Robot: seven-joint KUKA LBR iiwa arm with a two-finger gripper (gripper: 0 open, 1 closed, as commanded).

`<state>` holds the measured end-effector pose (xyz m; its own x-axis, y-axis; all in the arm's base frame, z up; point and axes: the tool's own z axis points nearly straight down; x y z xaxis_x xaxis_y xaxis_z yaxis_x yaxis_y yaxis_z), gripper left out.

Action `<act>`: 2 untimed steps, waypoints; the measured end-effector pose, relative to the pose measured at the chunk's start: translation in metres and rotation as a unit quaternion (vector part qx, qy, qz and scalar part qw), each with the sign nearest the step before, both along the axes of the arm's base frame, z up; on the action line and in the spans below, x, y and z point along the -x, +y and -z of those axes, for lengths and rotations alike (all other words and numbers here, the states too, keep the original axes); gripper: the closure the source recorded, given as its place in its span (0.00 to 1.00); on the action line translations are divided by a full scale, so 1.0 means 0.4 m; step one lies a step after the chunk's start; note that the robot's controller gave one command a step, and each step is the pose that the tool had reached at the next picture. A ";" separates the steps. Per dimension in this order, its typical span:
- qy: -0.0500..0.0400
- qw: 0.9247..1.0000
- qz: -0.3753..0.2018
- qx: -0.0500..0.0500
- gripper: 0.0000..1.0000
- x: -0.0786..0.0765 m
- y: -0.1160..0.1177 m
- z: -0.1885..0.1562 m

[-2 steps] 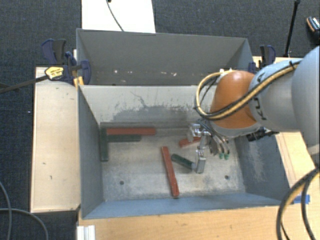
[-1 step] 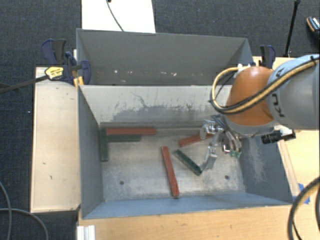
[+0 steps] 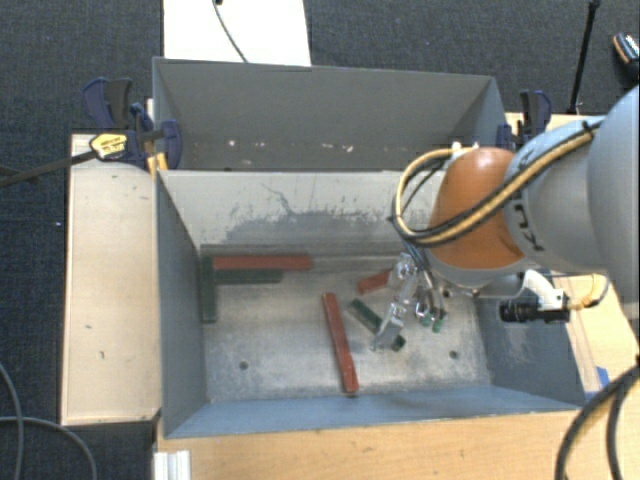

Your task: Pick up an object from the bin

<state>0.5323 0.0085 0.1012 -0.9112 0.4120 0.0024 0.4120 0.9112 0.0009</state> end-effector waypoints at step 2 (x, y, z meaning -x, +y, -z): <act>0.000 0.992 0.126 0.001 0.00 0.013 0.047 0.076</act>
Offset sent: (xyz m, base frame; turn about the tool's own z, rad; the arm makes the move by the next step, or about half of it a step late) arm -0.0056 0.0190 -0.0312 0.2602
